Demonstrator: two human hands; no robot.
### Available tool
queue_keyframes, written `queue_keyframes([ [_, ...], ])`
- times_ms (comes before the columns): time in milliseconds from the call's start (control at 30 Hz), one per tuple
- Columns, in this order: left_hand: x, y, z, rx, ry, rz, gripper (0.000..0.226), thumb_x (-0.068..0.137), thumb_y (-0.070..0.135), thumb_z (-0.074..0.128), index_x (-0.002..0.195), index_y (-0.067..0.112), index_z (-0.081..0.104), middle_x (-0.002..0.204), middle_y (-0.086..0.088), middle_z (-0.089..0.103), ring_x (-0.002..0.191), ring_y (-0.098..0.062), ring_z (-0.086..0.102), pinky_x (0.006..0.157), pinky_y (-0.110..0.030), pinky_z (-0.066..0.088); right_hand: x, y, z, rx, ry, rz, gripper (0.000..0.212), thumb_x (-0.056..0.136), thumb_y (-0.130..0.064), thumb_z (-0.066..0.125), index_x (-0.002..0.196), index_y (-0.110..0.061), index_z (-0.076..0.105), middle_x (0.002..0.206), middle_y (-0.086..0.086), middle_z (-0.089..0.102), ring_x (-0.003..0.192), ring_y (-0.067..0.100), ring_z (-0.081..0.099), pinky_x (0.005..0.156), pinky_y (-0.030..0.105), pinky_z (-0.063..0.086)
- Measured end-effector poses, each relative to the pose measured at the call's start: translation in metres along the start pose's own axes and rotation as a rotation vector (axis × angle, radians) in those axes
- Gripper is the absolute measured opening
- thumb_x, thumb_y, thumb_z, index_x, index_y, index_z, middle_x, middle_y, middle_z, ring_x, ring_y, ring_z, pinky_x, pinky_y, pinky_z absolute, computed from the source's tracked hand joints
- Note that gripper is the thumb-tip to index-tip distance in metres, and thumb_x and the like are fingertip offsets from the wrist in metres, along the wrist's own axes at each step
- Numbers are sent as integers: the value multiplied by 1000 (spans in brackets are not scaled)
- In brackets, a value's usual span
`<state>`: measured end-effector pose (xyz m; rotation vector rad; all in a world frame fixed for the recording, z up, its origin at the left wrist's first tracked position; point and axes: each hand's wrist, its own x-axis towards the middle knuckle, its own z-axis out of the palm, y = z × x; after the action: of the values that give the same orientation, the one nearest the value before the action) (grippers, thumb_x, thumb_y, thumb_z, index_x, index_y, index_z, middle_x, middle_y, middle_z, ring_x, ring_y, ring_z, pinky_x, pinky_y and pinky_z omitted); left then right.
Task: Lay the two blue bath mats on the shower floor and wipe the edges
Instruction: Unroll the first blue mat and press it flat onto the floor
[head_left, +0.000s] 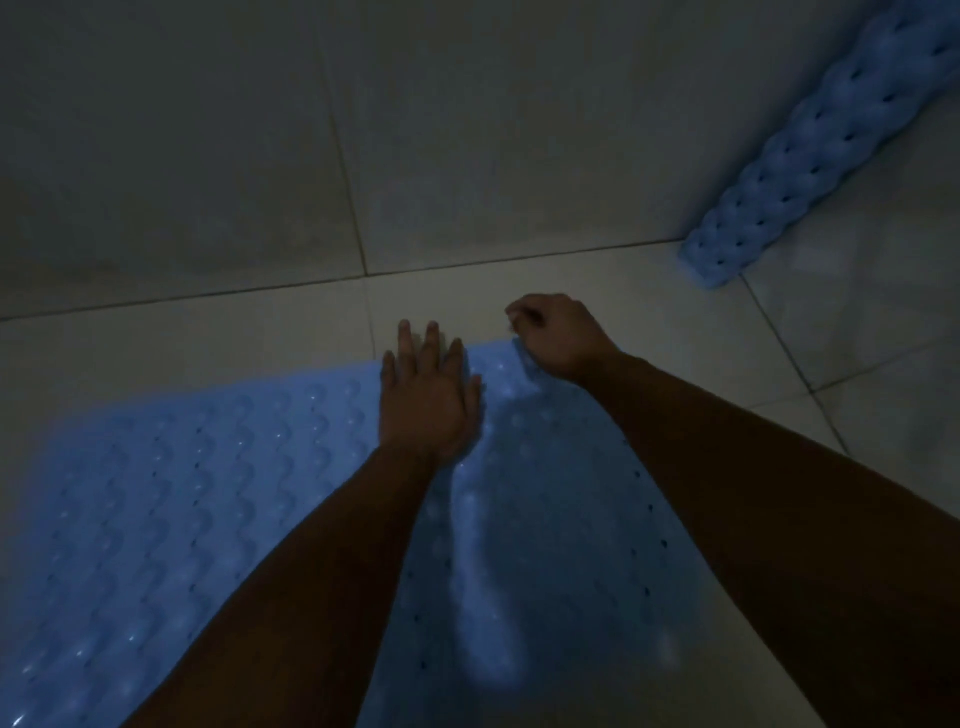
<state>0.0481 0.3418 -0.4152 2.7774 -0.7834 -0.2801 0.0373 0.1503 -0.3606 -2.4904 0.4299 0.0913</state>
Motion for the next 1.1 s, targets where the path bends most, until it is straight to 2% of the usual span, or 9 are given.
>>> queue_keyframes([
  [333, -3, 60, 67, 154, -51, 229, 102, 90, 84, 5, 163, 12, 0, 170, -11, -15, 155, -30, -22, 122, -64, -4, -25, 87, -7, -65, 245, -84, 46, 95, -43, 37, 109, -15, 71, 110, 7, 70, 103, 29, 62, 91, 36, 49],
  [433, -1, 62, 65, 140, -81, 231, 104, 90, 85, 8, 163, 11, 0, 170, -10, -14, 156, -25, -19, 122, -63, -5, -26, 105, -8, -177, 182, -56, 50, 95, -42, 30, 110, -15, 70, 112, 7, 69, 106, 28, 61, 93, 32, 45],
  [600, 5, 69, 50, 119, -204, 189, 93, 95, 77, 11, 163, 13, 2, 171, -7, -11, 157, -23, -14, 123, -61, -9, -27, 105, -23, -165, 23, -44, 58, 93, -48, 27, 116, -15, 67, 119, 10, 66, 109, 30, 61, 95, 45, 50],
  [700, 26, 75, 21, 103, -282, 180, 76, 101, 61, 25, 160, 13, 24, 170, -10, 13, 156, -29, 17, 123, -59, 15, -25, 91, -30, -155, -73, -28, 41, 99, -35, 46, 127, -11, 64, 131, 14, 61, 118, 32, 59, 101, 43, 47],
  [767, 39, 70, 4, 70, -192, 177, 59, 101, 54, 28, 140, 16, 51, 150, -12, 49, 132, -34, 53, 108, -50, 43, -27, 83, -22, -268, -167, -33, 45, 103, -31, 47, 142, -11, 51, 148, 14, 49, 135, 30, 48, 111, 41, 40],
  [800, 42, 67, -2, 52, -110, 185, 59, 97, 53, 25, 132, 17, 57, 139, -11, 58, 122, -34, 60, 100, -46, 48, -29, 81, -14, -331, -214, -25, 52, 104, -34, 44, 150, -10, 40, 157, 15, 37, 145, 29, 37, 116, 41, 33],
  [933, 32, 50, 5, 20, 30, 192, 74, 84, 48, 18, 136, 15, 58, 146, -10, 54, 139, -36, 44, 104, -49, 42, -48, 93, 30, -409, -258, 31, 92, 94, -70, 21, 160, -9, 1, 168, 13, -7, 156, 29, -4, 125, 50, 5],
  [1000, 23, 46, 13, 28, 57, 207, 66, 87, 44, 24, 133, 13, 61, 145, -12, 55, 142, -38, 41, 104, -51, 42, -60, 99, 46, -384, -158, 5, 103, 86, -79, 14, 160, -9, -3, 168, 12, -12, 155, 28, -11, 124, 52, -3],
  [1100, 18, 45, 21, 21, 101, 204, 58, 92, 42, 29, 132, 13, 61, 147, -13, 54, 145, -38, 37, 106, -52, 41, -67, 106, 61, -429, 20, -71, 99, 92, -77, 20, 160, -6, 4, 169, 13, -3, 156, 28, -6, 125, 53, -1],
])
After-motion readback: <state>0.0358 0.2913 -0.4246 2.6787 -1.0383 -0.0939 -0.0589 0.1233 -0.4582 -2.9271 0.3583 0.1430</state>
